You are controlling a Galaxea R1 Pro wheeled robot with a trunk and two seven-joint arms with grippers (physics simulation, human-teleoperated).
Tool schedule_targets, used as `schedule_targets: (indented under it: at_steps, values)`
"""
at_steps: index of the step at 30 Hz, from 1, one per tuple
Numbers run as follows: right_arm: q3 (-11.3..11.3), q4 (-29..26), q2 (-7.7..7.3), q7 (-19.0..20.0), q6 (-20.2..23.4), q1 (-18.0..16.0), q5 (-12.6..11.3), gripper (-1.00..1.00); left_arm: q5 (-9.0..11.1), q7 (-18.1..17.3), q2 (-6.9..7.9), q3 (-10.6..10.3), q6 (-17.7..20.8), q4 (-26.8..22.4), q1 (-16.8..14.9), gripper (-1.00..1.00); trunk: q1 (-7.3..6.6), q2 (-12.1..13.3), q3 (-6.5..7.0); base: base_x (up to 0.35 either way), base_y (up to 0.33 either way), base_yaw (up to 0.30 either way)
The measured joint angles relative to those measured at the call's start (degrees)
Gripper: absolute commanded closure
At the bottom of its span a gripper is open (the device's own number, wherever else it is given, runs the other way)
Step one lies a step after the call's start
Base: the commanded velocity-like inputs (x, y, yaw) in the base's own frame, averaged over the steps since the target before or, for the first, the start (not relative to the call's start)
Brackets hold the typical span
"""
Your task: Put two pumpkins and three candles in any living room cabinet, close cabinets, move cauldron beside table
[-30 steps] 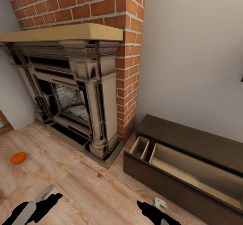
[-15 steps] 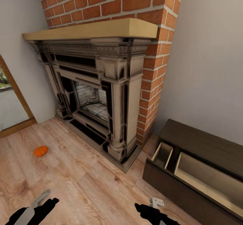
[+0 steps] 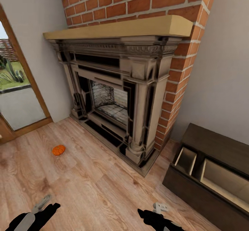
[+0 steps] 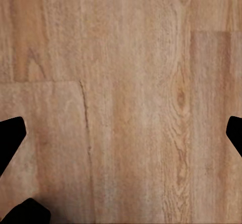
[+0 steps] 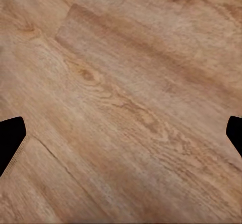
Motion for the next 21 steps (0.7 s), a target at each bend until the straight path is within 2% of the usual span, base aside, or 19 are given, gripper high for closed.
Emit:
schedule_targets:
  at_steps: [8, 21]
  values:
    - [-0.06, 0.06, 0.00, -0.06, -1.59, 0.00, 0.01, -1.00, -0.29, -3.12, 0.09, -0.13, -0.01, 0.03, 0.00, -1.00, -0.02, 0.00, -0.01, 0.119, 0.317, 0.233]
    - [-0.06, 0.07, 0.00, -0.07, -1.99, -0.01, 0.01, -1.00, -0.35, -3.62, 0.09, -0.29, -0.04, 0.36, 0.01, -1.00, -0.03, 0.00, -0.01, 0.239, 0.230, 0.290]
